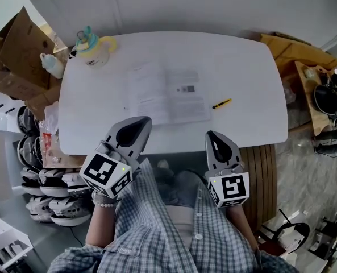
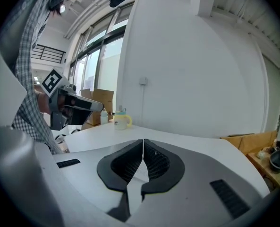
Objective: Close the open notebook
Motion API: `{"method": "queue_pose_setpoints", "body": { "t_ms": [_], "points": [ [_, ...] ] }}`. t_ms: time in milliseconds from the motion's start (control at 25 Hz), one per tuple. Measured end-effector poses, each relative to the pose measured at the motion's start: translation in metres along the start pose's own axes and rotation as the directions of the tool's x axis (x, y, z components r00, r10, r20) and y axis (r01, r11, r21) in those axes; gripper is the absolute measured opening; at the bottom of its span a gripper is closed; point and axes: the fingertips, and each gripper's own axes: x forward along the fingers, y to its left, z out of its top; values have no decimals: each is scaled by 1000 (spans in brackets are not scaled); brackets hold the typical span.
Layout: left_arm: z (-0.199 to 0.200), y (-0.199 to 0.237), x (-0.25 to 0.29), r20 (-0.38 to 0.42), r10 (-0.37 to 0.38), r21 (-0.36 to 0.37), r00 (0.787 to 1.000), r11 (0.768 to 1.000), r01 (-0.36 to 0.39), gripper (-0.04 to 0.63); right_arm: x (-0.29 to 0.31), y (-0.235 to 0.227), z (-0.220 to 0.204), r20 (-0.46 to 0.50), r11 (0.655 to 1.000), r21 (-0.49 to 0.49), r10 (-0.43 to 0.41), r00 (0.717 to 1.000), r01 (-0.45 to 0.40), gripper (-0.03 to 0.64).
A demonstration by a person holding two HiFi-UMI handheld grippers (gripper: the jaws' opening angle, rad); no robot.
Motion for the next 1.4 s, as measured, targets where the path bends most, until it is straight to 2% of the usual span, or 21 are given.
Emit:
{"method": "queue_pose_setpoints", "body": {
  "t_ms": [280, 520, 960, 1240, 1320, 1400],
  "points": [
    [-17, 21, 2, -47, 23, -71, 999, 997, -27, 6, 18, 0, -12, -60, 1000, -21, 1, 998, -2, 23],
    [-29, 31, 1, -66, 66, -122, 996, 990, -73, 6, 36, 5, -18, -87, 996, -58, 68, 994, -73, 23],
    [-55, 43, 15, -145, 184, -246, 972, 945, -215, 6, 58, -11, -29, -131, 980, -64, 180, 975, -189, 23],
    [-80, 39, 27, -230, 242, -317, 943, 897, -308, 6, 70, -22, -46, -179, 951, -95, 274, 945, -293, 23],
    [-87, 43, 26, -246, 294, -352, 924, 861, -368, 6, 72, -24, -50, -188, 942, -97, 301, 935, -323, 22],
    [-93, 50, 23, -247, 355, -398, 902, 811, -428, 6, 73, -26, -52, -195, 932, -103, 324, 926, -348, 23]
  ]
}}
